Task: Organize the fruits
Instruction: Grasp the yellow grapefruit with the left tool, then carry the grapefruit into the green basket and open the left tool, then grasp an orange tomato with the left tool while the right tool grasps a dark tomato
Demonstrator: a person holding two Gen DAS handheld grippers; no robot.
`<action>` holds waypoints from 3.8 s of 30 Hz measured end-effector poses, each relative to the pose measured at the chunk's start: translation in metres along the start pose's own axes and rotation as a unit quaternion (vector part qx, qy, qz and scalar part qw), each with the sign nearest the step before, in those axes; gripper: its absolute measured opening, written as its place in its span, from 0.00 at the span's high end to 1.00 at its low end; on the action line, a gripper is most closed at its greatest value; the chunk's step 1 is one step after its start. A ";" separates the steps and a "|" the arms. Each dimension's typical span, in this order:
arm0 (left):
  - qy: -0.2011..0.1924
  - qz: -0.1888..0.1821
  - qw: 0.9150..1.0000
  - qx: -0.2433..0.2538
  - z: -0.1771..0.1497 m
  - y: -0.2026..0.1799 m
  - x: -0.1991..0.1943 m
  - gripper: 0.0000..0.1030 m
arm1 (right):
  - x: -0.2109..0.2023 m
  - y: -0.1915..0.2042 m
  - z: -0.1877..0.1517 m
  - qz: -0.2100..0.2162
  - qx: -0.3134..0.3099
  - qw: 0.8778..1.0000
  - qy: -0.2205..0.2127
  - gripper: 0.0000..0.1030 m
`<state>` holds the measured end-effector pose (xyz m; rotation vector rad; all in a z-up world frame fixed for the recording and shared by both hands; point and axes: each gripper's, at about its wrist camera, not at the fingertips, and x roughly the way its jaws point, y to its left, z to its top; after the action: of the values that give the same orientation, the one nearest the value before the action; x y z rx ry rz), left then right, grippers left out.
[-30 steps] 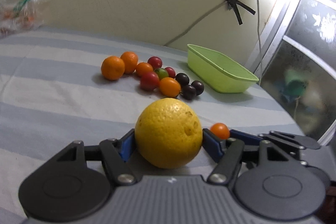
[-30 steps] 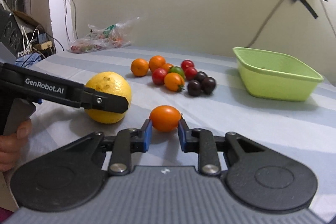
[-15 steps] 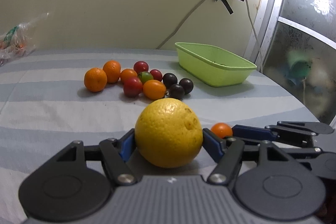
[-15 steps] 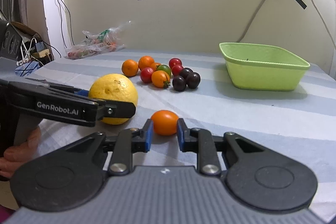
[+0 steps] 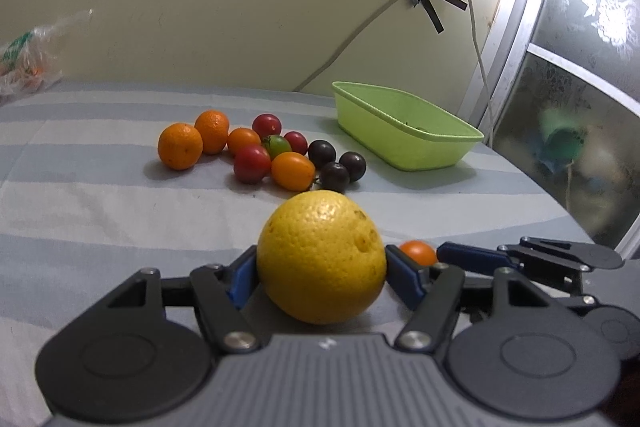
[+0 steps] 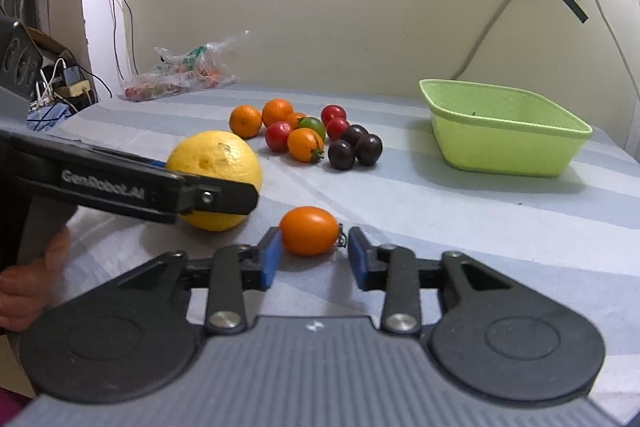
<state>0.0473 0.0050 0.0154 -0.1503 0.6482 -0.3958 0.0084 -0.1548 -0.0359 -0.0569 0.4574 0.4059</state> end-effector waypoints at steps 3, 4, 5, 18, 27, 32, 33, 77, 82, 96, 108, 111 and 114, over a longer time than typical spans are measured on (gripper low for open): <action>0.005 -0.012 1.000 -0.007 0.001 0.003 -0.004 0.36 | -0.006 0.008 0.000 0.004 -0.030 0.999 -0.022 0.61; 0.007 -0.018 1.000 -0.008 0.001 0.005 -0.006 0.36 | -0.007 0.012 -0.001 0.006 -0.044 0.999 -0.025 0.61; 0.010 -0.023 1.000 -0.009 0.001 0.006 -0.007 0.36 | -0.009 0.016 -0.001 0.010 -0.060 0.998 -0.029 0.61; 0.015 -0.046 0.999 -0.020 -0.001 0.018 -0.014 0.36 | 0.014 0.051 0.007 0.103 -0.143 0.984 0.001 0.36; 0.005 -0.054 0.998 -0.019 0.006 0.010 -0.018 0.36 | 0.004 0.053 0.004 0.088 -0.131 0.987 -0.023 0.39; 0.008 -0.064 0.998 -0.004 0.010 -0.006 -0.011 0.36 | -0.009 0.040 0.002 0.075 -0.113 0.990 -0.031 0.39; 0.011 -0.066 0.998 -0.006 0.010 -0.007 -0.010 0.37 | -0.011 0.038 0.001 0.074 -0.112 0.991 -0.030 0.39; -0.115 -0.042 0.992 0.017 0.138 -0.007 0.026 0.23 | -0.017 -0.137 0.065 -0.095 0.070 0.980 -0.161 0.46; -0.101 0.017 0.994 -0.032 0.092 0.052 -0.016 0.43 | -0.026 -0.101 0.053 0.003 0.062 0.990 -0.130 0.78; -0.002 -0.052 0.986 0.156 0.006 -0.054 0.035 0.27 | 0.048 -0.063 0.049 0.045 0.118 0.992 0.006 0.64; -0.002 -0.050 0.977 0.207 -0.016 -0.066 0.029 0.70 | 0.068 -0.070 0.047 0.074 0.176 0.981 0.027 0.65; -0.007 -0.036 0.979 0.202 -0.018 -0.060 0.026 0.70 | 0.055 -0.073 0.047 0.074 0.182 0.980 0.021 0.78; -0.011 -0.017 0.980 0.200 -0.020 -0.053 0.019 0.70 | 0.031 -0.071 0.042 0.075 0.161 0.984 -0.002 0.78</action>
<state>0.0327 -0.0515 0.0025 0.2175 0.5329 -0.5494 0.0796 -0.2031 -0.0140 0.2932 0.5200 0.4761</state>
